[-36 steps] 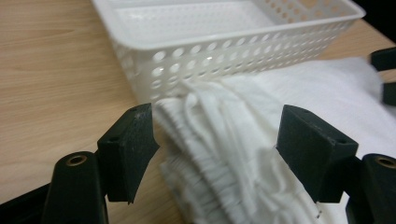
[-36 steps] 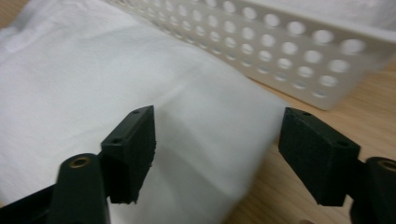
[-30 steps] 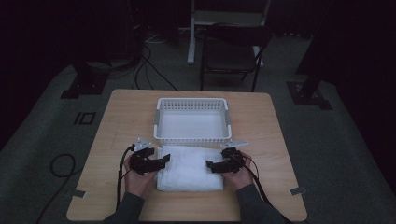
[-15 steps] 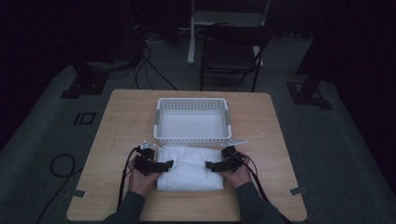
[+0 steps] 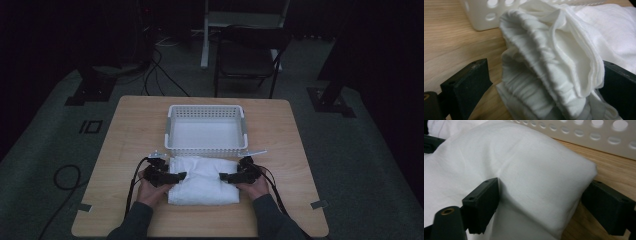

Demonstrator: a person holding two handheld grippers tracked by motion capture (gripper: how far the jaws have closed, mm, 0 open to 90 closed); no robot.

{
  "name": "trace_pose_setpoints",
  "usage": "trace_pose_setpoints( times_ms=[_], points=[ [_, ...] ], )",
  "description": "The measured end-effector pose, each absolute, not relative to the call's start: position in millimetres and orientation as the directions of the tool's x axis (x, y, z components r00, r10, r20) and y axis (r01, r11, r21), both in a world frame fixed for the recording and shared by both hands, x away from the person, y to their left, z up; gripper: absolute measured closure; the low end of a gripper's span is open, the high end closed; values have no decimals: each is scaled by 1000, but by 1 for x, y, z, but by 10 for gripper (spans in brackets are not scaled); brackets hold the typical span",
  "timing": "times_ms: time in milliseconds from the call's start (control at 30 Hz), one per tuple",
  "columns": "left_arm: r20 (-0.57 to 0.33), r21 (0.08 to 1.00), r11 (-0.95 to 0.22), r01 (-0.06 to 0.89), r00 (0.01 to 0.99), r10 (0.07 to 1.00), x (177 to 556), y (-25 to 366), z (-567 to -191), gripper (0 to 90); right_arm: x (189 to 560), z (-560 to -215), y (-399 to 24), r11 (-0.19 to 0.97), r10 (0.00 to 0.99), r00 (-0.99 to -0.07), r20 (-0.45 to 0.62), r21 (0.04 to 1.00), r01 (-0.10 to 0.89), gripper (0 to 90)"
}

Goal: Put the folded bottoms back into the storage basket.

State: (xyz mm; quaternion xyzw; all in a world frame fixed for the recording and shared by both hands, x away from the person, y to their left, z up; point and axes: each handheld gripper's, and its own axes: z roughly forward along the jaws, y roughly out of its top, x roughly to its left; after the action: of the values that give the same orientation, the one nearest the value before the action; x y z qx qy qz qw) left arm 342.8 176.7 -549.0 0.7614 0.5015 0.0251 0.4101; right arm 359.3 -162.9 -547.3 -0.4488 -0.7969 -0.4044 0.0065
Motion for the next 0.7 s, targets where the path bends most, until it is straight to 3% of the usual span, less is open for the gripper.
trace_pose_setpoints(
  times_ms=[167, 200, 433, 467, 567, 667, 700],
  points=[
    [-418, 642, -150, 752, 507, 754, 344, 173, -549, 192, 360, -549, -164, 254, 679, -602, 421, 634, 730, 244],
    [-437, 638, -139, 757, 505, 744, 344, 174, -550, 229, 362, -549, -165, 240, 659, -591, 465, 614, 752, 312],
    [-501, 599, -129, 790, 495, 710, 347, 173, -550, 358, 363, -552, -166, 189, 645, -548, 533, 583, 790, 460],
    [-501, 599, -129, 790, 495, 710, 347, 173, -550, 371, 363, -552, -166, 189, 645, -548, 533, 583, 790, 460],
    [-507, 589, -139, 796, 498, 704, 348, 172, -550, 420, 361, -550, -163, 180, 650, -551, 524, 598, 781, 574],
    [-491, 607, -142, 782, 510, 706, 344, 170, -548, 480, 358, -548, -162, 169, 665, -549, 507, 613, 771, 613],
    [-447, 631, -160, 760, 524, 725, 339, 167, -544, 507, 354, -545, -159, 172, 685, -559, 468, 642, 748, 639]
  ],
)
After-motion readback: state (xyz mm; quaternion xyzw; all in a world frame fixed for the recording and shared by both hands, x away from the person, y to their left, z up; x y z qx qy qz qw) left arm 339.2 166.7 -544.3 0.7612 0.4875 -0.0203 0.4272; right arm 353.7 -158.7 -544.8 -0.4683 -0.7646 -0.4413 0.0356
